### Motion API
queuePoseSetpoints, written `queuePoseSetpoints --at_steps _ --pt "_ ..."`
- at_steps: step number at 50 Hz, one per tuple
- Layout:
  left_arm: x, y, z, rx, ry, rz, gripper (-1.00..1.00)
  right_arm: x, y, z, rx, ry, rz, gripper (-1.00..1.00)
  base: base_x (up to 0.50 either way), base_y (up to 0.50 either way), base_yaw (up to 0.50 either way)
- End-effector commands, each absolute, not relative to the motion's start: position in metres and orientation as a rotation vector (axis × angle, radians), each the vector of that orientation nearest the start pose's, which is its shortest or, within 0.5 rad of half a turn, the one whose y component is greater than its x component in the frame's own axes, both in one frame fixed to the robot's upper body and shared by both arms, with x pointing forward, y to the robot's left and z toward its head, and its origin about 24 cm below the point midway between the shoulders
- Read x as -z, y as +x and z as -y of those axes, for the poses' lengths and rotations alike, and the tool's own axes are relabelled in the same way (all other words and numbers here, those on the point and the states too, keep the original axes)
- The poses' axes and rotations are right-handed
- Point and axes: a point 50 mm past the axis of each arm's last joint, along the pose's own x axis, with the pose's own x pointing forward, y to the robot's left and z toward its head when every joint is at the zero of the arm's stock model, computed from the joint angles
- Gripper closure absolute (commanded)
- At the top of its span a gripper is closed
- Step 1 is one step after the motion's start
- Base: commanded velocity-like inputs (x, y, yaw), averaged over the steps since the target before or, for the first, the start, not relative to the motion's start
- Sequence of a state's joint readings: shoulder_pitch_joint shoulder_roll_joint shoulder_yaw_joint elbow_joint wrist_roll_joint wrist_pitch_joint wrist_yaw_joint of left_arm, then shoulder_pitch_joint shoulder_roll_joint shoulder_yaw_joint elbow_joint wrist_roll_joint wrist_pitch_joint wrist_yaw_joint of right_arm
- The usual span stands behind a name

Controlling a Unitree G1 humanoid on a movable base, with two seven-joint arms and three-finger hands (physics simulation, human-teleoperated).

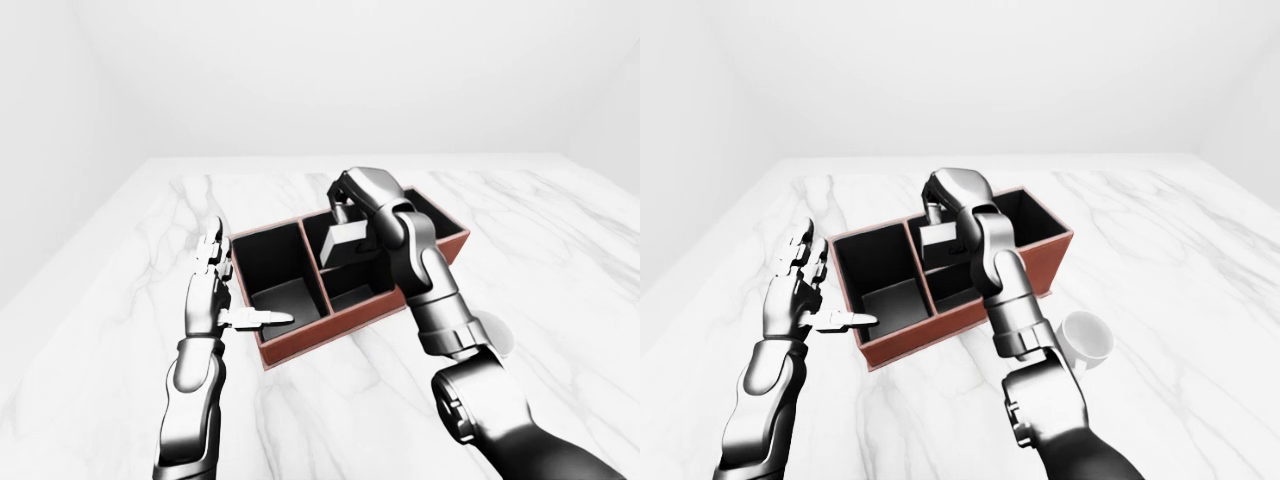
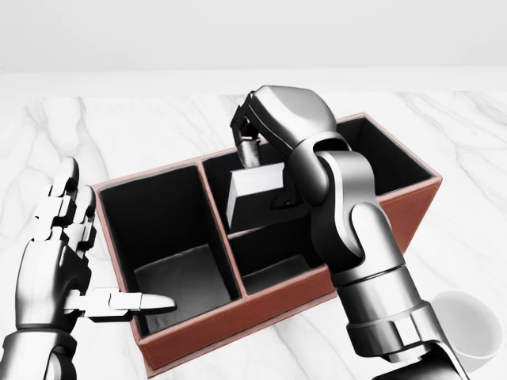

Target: Pick up the book and place it in the front compartment of the caddy.

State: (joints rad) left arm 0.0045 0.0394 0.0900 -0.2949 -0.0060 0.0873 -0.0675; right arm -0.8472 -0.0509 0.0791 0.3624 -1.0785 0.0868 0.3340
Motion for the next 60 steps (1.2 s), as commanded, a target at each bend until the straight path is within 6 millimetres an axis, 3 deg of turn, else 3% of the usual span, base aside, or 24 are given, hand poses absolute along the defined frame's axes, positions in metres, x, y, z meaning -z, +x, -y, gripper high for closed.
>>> queuePoseSetpoints --at_steps 1,35,60 --pt "-0.102 0.247 -0.173 -0.020 0.049 0.203 -1.00 -0.203 0.377 0.068 -0.200 -1.250 0.314 1.00 0.00 0.00 0.00" --pt "-0.100 0.248 -0.174 -0.027 0.051 0.197 -1.00 -0.210 0.390 0.057 -0.203 -1.265 0.370 1.00 0.00 0.00 0.00" --pt "-0.099 0.248 -0.174 -0.026 0.052 0.191 -1.00 -0.194 0.404 0.057 -0.196 -1.306 0.390 1.00 0.00 0.00 0.00"
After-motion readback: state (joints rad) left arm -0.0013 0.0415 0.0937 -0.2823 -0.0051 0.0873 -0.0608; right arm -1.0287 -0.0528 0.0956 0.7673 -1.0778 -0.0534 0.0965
